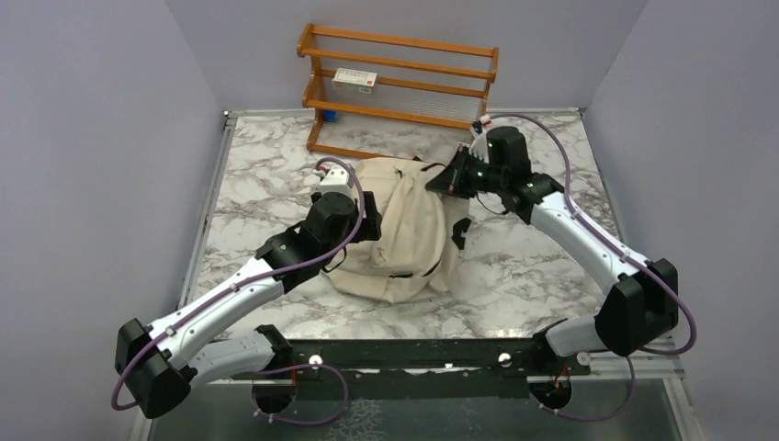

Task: Pack the student bag
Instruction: Adjust the student bag at the center of the board, then reset both arms

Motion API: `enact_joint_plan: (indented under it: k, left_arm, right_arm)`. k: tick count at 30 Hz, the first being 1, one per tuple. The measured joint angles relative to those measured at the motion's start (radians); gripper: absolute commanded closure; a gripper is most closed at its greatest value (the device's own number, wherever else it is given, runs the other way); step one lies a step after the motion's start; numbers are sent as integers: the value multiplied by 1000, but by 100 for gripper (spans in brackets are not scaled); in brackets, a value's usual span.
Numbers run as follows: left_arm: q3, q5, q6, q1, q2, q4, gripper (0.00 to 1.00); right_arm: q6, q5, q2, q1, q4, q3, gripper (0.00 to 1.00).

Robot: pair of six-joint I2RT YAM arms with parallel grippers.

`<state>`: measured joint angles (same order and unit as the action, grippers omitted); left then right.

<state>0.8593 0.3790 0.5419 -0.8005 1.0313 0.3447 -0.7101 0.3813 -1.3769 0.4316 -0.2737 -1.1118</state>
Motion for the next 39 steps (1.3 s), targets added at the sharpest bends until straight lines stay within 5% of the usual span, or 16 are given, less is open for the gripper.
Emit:
enact_joint_plan:
  k: [8,16,27,39]
  left_arm:
    - [31,43,27,1,-42,28,20]
    - [28,56,42,1,-62,63,19]
    - [-49,51,5,21,-104,62,11]
    - [-26,3,-93,170,-197,100,9]
  right_arm:
    - [8,26,-240,69,-3,-353,100]
    - [85,-103,-343,69,-31,-407,93]
    - [225,-469,-31,38,-43,64,52]
    - [294,-521,479,26,-183,157,47]
